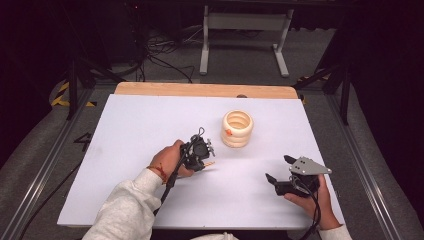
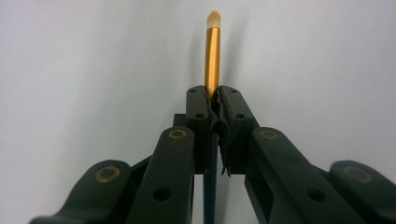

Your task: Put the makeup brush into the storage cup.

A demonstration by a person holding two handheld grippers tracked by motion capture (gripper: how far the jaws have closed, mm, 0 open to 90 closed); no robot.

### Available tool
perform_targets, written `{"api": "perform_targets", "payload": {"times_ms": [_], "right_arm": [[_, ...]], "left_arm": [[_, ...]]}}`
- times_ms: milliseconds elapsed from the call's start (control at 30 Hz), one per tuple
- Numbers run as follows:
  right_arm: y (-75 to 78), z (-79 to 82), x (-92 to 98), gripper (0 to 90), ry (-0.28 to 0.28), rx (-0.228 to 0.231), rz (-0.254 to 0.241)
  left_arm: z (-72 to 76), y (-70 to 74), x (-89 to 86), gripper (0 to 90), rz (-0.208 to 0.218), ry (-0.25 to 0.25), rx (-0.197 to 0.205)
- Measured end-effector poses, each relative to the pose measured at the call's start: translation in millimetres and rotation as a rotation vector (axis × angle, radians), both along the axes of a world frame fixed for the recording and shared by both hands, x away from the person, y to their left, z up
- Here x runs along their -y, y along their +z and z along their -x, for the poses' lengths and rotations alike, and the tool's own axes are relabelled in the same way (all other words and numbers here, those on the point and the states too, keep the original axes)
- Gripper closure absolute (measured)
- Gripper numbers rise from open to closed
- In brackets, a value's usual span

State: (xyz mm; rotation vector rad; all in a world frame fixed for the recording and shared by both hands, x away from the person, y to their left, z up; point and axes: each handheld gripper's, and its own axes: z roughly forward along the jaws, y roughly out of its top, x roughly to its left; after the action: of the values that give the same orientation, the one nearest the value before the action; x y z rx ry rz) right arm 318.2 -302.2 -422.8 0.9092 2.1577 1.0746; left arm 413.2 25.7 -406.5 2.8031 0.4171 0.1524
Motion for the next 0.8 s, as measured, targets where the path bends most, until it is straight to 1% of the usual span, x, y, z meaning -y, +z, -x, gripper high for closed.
{"api": "perform_targets", "payload": {"times_ms": [33, 133, 167, 233, 300, 333, 400, 467, 500, 533, 567, 633, 667, 733, 767, 800], "right_arm": [[0.2, 0.1, -0.1, 12.9, 0.0, 0.001, 0.0], [0.0, 0.0, 0.0, 12.9, -0.001, 0.0, 0.0], [0.0, -0.1, 0.1, 12.9, -0.002, 0.0, 0.0], [0.1, 0.0, 0.2, 12.9, -0.003, 0.0, -0.001], [0.3, 0.1, 0.3, 12.9, -0.003, 0.001, -0.002], [0.4, 0.0, 0.4, 12.9, -0.004, 0.001, -0.002], [0.6, 0.0, 0.5, 12.9, -0.009, 0.001, 0.001], [1.3, 0.1, 1.1, 12.9, -0.02, 0.001, 0.0], [1.6, 0.2, 1.5, 12.9, -0.024, 0.001, -0.005], [1.8, 0.1, 2.0, 12.9, -0.025, 0.002, -0.007], [2.0, 0.1, 2.3, 12.9, -0.027, 0.003, -0.007], [2.0, -0.1, 2.6, 12.9, -0.028, 0.004, -0.009], [2.0, 0.0, 2.5, 12.9, -0.027, 0.003, -0.008], [2.3, 0.4, 2.5, 12.9, -0.023, 0.005, -0.008], [2.5, 0.6, 2.7, 12.9, -0.021, 0.007, -0.012], [2.8, 1.0, 2.8, 12.8, -0.02, 0.008, -0.014]], "left_arm": [[-0.2, 1.8, -1.8, 83.7, 0.009, 0.002, 0.01], [1.1, 5.5, -6.5, 83.8, 0.047, 0.013, 0.022], [1.4, 7.4, -7.9, 83.8, 0.053, 0.009, 0.028], [3.5, 11.1, -10.5, 83.9, 0.086, 0.008, 0.035], [5.6, 14.8, -12.4, 83.8, 0.101, 0.012, 0.057], [6.4, 16.5, -13.5, 83.8, 0.113, 0.007, 0.058], [7.9, 20.1, -15.3, 83.8, 0.122, 0.009, 0.074], [9.2, 21.9, -16.9, 83.9, 0.137, -0.003, 0.09], [9.8, 23.0, -17.5, 83.8, 0.135, 0.007, 0.108], [10.4, 24.2, -18.3, 83.8, 0.141, 0.013, 0.118], [10.4, 24.8, -19.4, 83.8, 0.152, 0.006, 0.106], [10.2, 25.8, -21.1, 83.8, 0.172, 0.017, 0.12], [9.8, 26.3, -22.1, 83.8, 0.176, 0.008, 0.113], [9.4, 28.0, -24.7, 83.8, 0.218, 0.002, 0.109], [9.7, 29.2, -25.9, 83.8, 0.222, 0.002, 0.109], [10.5, 30.9, -27.4, 83.8, 0.248, -0.001, 0.116]]}}
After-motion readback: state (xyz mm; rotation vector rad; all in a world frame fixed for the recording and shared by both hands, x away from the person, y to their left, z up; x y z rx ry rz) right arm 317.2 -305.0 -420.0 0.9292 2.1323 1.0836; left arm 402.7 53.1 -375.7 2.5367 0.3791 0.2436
